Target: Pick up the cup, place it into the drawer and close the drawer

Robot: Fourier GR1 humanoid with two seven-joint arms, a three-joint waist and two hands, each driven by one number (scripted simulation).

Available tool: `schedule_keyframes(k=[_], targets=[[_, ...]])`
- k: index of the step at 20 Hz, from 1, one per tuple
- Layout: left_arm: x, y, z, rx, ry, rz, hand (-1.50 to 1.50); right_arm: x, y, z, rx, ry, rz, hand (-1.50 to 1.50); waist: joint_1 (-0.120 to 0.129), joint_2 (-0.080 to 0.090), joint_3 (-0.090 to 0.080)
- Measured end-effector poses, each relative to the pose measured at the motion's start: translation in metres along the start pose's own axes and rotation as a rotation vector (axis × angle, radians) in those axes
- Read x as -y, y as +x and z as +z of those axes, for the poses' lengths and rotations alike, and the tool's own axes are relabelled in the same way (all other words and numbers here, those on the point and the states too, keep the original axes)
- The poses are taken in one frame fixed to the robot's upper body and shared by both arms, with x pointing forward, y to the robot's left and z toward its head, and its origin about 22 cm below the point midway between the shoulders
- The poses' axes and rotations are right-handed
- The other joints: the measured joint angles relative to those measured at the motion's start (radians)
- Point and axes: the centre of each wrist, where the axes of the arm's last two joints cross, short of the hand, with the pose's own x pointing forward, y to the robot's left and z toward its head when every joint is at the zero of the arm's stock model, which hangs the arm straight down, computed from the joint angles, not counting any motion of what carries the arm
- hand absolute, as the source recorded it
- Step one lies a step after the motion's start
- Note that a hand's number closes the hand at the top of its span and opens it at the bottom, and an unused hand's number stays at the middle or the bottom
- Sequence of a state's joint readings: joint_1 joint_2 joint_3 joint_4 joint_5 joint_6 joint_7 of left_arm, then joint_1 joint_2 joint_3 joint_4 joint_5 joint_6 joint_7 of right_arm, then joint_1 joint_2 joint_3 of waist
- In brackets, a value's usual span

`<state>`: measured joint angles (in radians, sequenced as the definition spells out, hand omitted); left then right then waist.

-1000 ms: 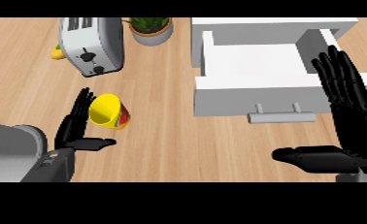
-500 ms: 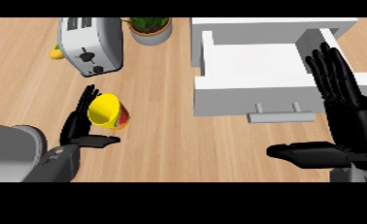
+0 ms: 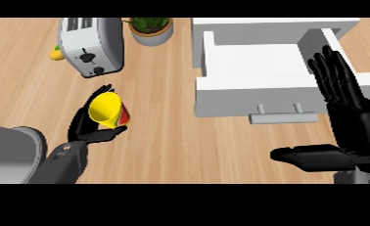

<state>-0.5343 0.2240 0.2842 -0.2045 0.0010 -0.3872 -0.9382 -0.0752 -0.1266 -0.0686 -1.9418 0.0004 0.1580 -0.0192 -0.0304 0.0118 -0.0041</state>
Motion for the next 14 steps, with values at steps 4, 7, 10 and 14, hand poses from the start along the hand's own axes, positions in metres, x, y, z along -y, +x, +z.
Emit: schedule_keyframes(k=[4,7,10,14], targets=[[0.008,0.0,-0.007,-0.002,-0.049,0.051,1.5,0.004,-0.001,0.0,-0.005,0.0,-0.004,-1.5,0.001,0.0,0.0],[0.013,0.001,-0.012,0.009,-0.06,0.097,1.5,0.005,-0.002,-0.001,-0.004,0.003,0.0,-1.5,0.002,0.0,0.0],[0.018,0.0,-0.015,0.025,-0.067,0.131,1.5,0.006,-0.001,-0.005,-0.006,-0.001,0.001,-1.5,0.003,0.0,0.0],[0.007,0.002,-0.008,0.089,0.048,0.138,1.5,0.008,0.0,-0.006,-0.01,-0.005,0.016,-1.5,0.007,0.0,0.0]])
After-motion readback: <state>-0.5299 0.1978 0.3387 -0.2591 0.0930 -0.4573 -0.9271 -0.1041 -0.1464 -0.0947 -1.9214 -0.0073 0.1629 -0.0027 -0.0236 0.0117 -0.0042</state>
